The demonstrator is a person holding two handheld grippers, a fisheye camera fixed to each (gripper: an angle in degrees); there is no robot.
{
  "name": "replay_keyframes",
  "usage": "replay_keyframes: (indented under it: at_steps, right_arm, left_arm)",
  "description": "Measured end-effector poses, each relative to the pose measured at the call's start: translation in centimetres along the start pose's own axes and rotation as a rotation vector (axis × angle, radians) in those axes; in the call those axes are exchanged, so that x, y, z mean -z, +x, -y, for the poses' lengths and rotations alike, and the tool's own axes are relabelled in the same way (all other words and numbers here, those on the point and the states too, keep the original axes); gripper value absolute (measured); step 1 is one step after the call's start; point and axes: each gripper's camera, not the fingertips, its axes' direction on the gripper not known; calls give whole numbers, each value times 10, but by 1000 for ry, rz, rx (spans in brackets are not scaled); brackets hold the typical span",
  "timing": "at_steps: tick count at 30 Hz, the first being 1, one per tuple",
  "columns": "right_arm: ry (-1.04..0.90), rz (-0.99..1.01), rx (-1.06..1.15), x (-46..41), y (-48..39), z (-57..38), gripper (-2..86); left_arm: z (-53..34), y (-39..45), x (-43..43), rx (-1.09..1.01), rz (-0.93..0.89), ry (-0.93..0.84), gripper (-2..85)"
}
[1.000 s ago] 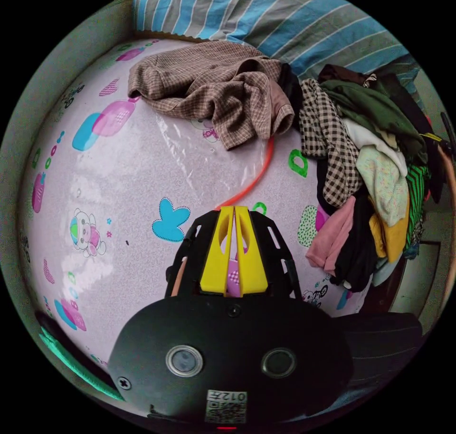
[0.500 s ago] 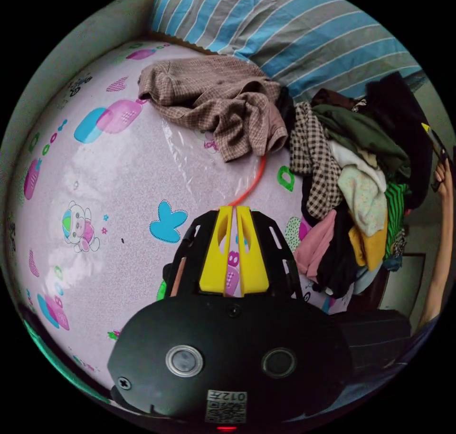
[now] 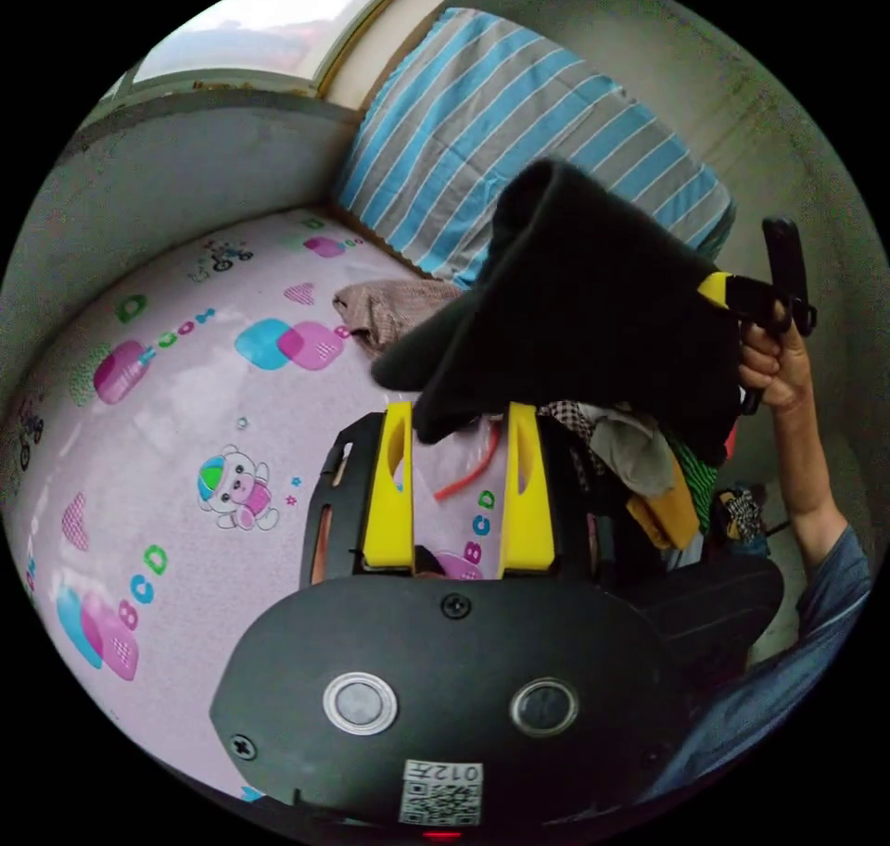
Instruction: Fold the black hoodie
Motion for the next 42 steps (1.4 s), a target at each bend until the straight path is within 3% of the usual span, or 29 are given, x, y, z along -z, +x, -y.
replay_keyframes:
  at_steps: [9, 17, 21, 25, 28, 31, 35, 39, 42]
  right_arm:
    - [35, 297, 264, -3, -73, 117, -2]
    - [126, 531, 234, -43, -72, 219, -2]
    - [-2, 447, 19, -102, -15, 254, -3]
    - [-201, 188, -207, -163, 53, 276, -5]
    - [-217, 46, -335, -166, 87, 302, -5]
    - [-167, -73, -241, -150, 85, 359, 0]
    - [-242, -119, -2, -165, 56, 450, 37]
    - [-329, -164, 154, -218, 25, 560, 101]
    - [-317, -199, 142, -258, 13, 634, 112]
  left_arm:
    - [22, -30, 235, -4, 321, 396, 40]
    - [68, -39, 264, -116, 526, 245, 19]
    - [57, -93, 242, -16, 522, 128, 11]
    - [33, -156, 231, 96, 535, 18, 8]
    - [4, -214, 228, 206, 558, -80, 9]
    - [-27, -265, 225, 300, 639, -207, 14]
    - [-65, -316, 216, 391, 648, -391, 42]
    - [-90, -344, 223, 499, 630, -443, 91]
    - [-101, -358, 231, 570, 700, -450, 112]
